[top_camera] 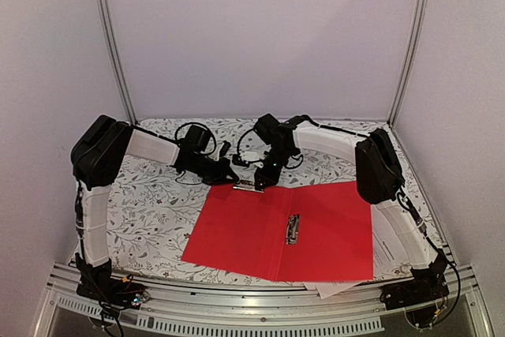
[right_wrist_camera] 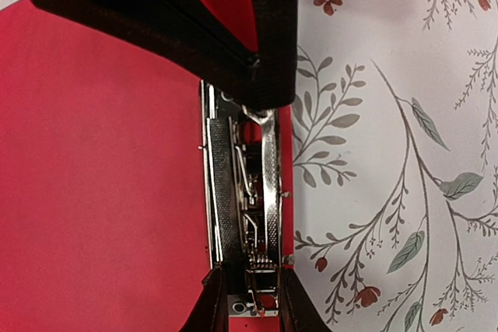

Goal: Put the files into the folder
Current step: Open the spring clip on the folder at the center of the board.

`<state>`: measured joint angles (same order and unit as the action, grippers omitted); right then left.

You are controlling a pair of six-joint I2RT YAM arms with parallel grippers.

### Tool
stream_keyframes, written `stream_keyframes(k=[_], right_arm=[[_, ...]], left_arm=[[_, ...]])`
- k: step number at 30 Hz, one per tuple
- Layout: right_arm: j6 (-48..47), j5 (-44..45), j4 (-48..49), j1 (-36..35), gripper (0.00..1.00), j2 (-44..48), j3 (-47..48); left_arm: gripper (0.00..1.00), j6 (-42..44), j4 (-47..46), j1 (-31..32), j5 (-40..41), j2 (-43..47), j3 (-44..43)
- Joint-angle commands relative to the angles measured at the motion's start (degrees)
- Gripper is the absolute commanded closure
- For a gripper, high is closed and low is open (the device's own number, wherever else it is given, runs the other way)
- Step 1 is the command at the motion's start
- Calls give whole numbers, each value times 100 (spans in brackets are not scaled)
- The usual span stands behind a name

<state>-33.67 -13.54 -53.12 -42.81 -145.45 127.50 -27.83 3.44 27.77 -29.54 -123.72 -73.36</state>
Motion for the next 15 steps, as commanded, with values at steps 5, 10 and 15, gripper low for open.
stream_keyframes(k=[5,10,15], right_arm=[[548,1087,-253,33,100,-414,-196],[778,1191,-240,35,100,-444,-147],[910,1227,-243,33,100,-447,-162]], left_arm=[[100,270,1723,134,801,-479,550],[100,233,1637,163,771,-322,682],[100,186,1523,177,635,-154,790]])
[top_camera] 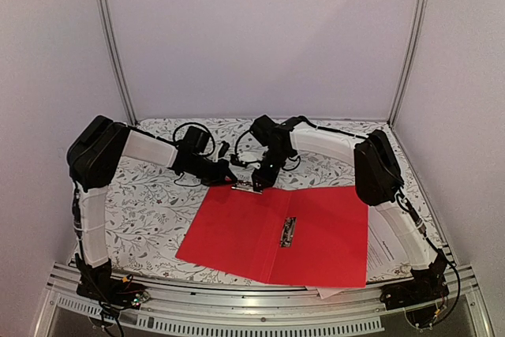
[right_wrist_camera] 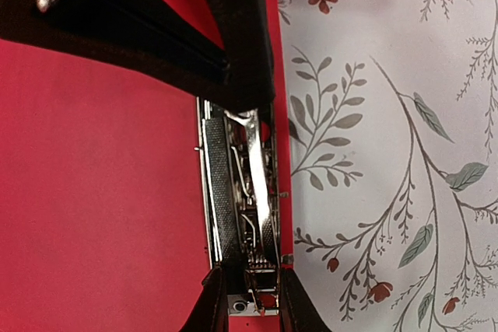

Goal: Put the files into the folder
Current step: Open the spring clip on the folder at the center of the board.

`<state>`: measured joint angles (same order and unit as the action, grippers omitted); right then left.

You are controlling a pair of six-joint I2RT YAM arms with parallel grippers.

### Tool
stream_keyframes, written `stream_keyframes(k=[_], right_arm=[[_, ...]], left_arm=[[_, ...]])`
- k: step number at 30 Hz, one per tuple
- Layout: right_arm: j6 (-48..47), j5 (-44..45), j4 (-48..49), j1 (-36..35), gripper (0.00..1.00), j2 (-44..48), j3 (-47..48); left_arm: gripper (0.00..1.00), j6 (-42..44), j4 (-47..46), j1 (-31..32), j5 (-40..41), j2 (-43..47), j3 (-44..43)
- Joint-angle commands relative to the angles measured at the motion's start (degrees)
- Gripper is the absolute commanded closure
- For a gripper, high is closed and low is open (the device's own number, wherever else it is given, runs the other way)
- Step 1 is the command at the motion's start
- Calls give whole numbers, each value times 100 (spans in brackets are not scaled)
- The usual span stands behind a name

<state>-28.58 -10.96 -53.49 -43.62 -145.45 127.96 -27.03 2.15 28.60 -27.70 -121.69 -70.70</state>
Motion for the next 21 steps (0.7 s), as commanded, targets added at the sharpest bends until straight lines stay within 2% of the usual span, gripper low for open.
stream_keyframes(k=[1,10,16,21], right_arm=[[393,976,-212,113,100,-442,-209],[148,860,-196,112,100,-366,-348],[-60,403,37,116,100,-162,-608],[-202,23,274,131,95,117,-641]], left_arm=[[100,109,1650,95,425,-334,515],[100,-14,1475,93,108,-110,272],[100,-247,1177,93,-43,74,118],[100,-361,1088,93,132,299,125]])
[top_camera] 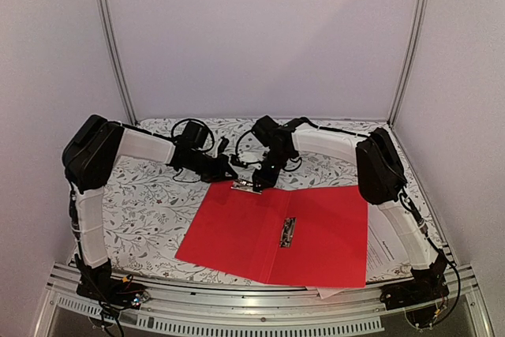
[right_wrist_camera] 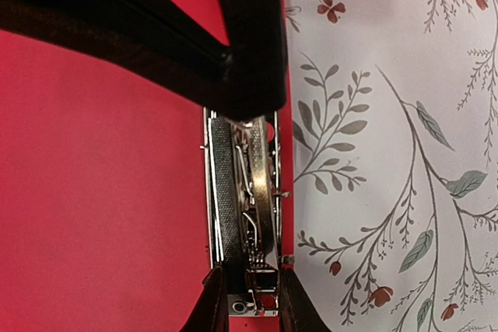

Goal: Put the files into the folder
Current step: Open the spring clip on the folder at the center of the board.

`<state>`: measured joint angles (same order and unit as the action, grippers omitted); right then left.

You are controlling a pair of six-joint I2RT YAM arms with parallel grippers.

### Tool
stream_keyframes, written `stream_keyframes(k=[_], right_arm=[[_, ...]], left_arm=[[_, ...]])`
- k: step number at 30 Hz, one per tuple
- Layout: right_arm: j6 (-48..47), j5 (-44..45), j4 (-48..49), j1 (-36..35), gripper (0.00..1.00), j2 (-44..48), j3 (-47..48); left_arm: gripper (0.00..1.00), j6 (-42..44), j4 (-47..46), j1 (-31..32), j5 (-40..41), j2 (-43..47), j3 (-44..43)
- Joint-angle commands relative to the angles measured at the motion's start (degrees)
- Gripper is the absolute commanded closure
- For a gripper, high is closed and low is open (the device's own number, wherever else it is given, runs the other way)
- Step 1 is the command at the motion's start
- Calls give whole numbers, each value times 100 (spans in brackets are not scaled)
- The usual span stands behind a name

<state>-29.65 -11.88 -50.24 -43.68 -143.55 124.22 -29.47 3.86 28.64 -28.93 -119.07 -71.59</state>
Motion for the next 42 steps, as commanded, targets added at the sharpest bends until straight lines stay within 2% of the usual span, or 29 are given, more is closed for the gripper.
stream_keyframes(k=[1,7,17,21,23,26,33,36,39,42], right_arm=[[-105,50,-19,138,93,-21,-241],[-145,-357,30,170,77,185,36],[175,-594,309,290,49,816,-41],[424,-581,511,403,47,1182,-484],[593,-543,659,493,47,1420,-801],[876,-388,907,629,47,1793,-1362],[1268,-9,1197,902,47,2406,-2375],[1351,26,1291,929,47,2562,-2662],[1414,56,1322,931,47,2628,-2803],[1485,1,1399,931,47,2700,-2943]], left_arm=[[100,-138,904,89,291,74,211],[100,-469,774,114,418,282,162],[100,-791,809,214,623,443,-530],[100,-777,800,318,559,414,-734],[96,-755,661,399,463,419,-736],[89,-573,531,537,228,361,-805],[65,-172,486,744,-518,-17,-1171],[56,205,416,782,-522,141,-1074],[51,530,604,775,-470,252,-1084],[48,739,493,766,-82,547,-859]])
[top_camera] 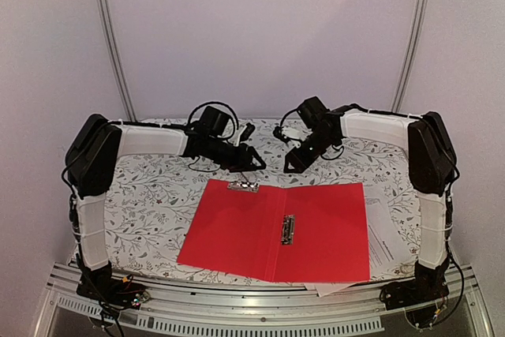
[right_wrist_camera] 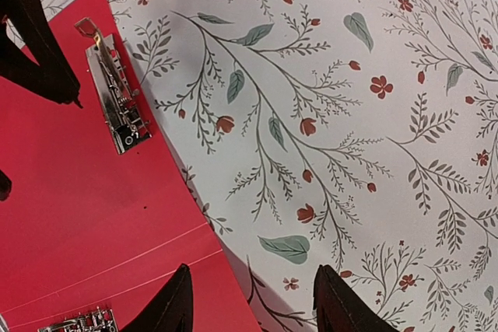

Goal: Put the files into the folder
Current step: Open the spring clip on the folder at the center of the board, then pick up the folder from the center of the board.

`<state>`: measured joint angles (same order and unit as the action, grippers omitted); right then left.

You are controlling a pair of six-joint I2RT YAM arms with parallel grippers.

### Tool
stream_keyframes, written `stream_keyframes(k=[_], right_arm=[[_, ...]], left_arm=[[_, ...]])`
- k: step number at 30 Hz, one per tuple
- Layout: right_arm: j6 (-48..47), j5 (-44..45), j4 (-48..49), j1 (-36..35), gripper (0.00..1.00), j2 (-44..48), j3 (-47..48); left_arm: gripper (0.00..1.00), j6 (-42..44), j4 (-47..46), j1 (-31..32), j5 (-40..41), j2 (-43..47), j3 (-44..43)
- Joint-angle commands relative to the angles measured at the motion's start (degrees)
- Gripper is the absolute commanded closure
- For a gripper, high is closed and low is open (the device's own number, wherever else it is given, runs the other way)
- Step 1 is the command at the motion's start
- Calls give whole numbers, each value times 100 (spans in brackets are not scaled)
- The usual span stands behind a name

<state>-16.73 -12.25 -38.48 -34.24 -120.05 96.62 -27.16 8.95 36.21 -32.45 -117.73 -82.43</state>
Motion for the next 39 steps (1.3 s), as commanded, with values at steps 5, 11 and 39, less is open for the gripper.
stream_keyframes(k=[5,11,39], right_arm=[[288,-77,264,-16,47,425,-296],[380,-112,273,-21,47,516,-426],[939,1125,-87,418,48,915,-688]], left_arm=[[42,534,-393,9,1378,1022,859],[33,465,518,0,2798,703,474],[26,724,747,684,551,-710,-714]])
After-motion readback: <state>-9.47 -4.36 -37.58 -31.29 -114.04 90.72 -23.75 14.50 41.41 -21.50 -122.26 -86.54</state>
